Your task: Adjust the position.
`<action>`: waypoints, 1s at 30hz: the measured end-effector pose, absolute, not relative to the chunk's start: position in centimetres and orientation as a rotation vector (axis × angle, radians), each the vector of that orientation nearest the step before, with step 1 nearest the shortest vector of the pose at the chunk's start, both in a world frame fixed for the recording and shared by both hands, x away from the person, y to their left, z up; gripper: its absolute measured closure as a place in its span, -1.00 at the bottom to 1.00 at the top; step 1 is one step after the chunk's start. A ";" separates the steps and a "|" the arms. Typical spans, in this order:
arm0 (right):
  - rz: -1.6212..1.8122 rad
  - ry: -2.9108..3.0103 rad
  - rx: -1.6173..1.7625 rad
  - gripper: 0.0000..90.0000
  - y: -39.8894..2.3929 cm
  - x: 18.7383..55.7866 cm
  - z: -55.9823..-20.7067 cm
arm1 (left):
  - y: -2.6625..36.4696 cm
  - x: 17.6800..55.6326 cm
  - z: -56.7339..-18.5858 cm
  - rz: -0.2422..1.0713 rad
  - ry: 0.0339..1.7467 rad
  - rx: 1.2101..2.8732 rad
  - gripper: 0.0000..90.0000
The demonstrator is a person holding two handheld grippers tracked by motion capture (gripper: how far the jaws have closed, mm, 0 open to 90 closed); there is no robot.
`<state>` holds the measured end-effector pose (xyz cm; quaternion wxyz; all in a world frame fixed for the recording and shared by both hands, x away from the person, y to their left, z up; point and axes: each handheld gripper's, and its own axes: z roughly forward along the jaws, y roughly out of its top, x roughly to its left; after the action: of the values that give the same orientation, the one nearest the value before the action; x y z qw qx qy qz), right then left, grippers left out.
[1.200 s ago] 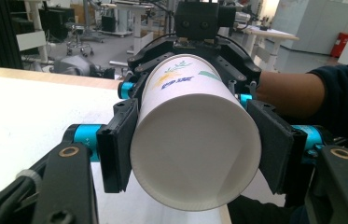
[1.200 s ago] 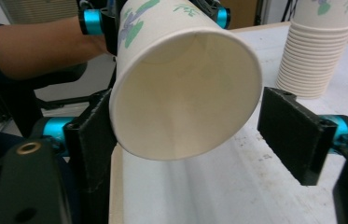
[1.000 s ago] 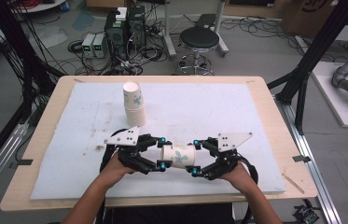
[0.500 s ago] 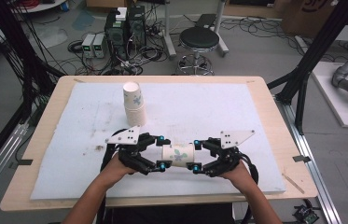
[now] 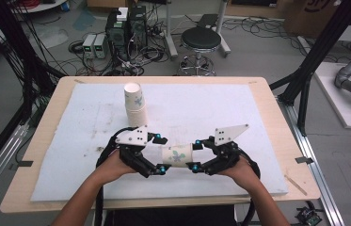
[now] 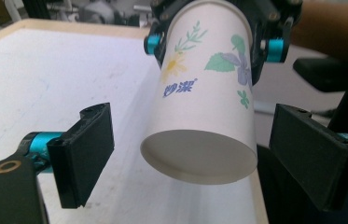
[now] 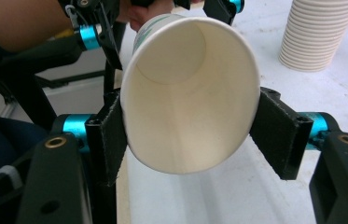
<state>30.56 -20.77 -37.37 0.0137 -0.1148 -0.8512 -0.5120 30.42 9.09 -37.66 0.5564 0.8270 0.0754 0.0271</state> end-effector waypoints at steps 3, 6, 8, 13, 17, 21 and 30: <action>-1.549 -2.692 -0.356 -0.27 -20.4 30.8 -36.9 | 8.9 30.4 -37.6 0.073 0.169 1.994 -0.68; -1.475 -2.750 -0.349 -0.27 -19.9 30.9 -36.3 | 8.8 30.5 -37.5 0.085 0.161 2.031 -0.68; -1.436 -2.781 -0.334 -0.27 -19.6 31.0 -36.0 | 8.7 30.6 -37.4 0.083 0.160 2.043 -0.68; -1.317 -2.853 -0.296 -0.27 -18.5 31.1 -35.3 | 8.3 30.6 -37.2 0.112 0.139 2.112 -0.65; -1.231 -2.902 -0.275 -0.27 -17.8 31.2 -35.0 | 7.9 30.6 -37.4 0.113 0.127 2.150 -0.63; -1.169 -2.932 -0.253 -0.27 -17.1 31.4 -34.7 | 7.7 30.6 -37.6 0.116 0.124 2.172 -0.62; -1.002 -3.017 -0.203 -0.27 -15.8 31.7 -34.1 | 7.3 30.6 -37.9 0.123 0.113 2.220 -0.60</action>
<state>31.69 -15.78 -34.12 -0.0221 -0.0636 -0.9469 -0.3143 30.63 7.29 -37.86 0.4418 0.8946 0.0457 0.0495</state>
